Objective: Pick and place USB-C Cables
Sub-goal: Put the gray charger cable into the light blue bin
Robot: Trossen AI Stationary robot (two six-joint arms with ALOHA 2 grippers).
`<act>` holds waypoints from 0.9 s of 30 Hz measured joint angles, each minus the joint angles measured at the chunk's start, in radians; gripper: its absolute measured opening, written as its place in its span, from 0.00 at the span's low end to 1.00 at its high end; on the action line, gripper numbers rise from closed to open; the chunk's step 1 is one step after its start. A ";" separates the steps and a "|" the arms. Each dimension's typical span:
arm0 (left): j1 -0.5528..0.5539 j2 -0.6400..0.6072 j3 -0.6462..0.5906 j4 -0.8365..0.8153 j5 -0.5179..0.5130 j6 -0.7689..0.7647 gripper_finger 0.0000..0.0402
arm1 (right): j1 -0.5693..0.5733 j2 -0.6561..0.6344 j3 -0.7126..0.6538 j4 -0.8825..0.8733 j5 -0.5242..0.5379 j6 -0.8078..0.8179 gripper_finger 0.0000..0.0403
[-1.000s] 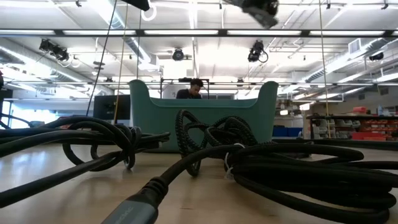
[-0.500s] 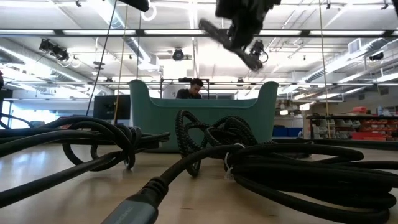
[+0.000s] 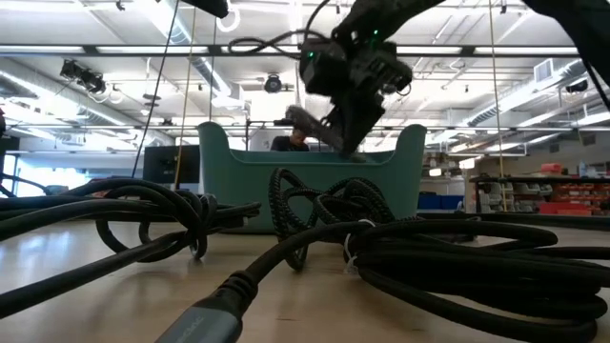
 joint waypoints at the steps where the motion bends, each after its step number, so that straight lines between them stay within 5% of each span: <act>1: 0.000 0.000 0.000 0.000 0.000 0.000 0.13 | 0.000 0.010 0.000 0.013 0.000 0.000 0.05; 27: 0.000 0.000 0.000 -0.001 0.000 0.001 0.13 | 0.022 0.022 0.000 0.124 0.012 0.011 0.05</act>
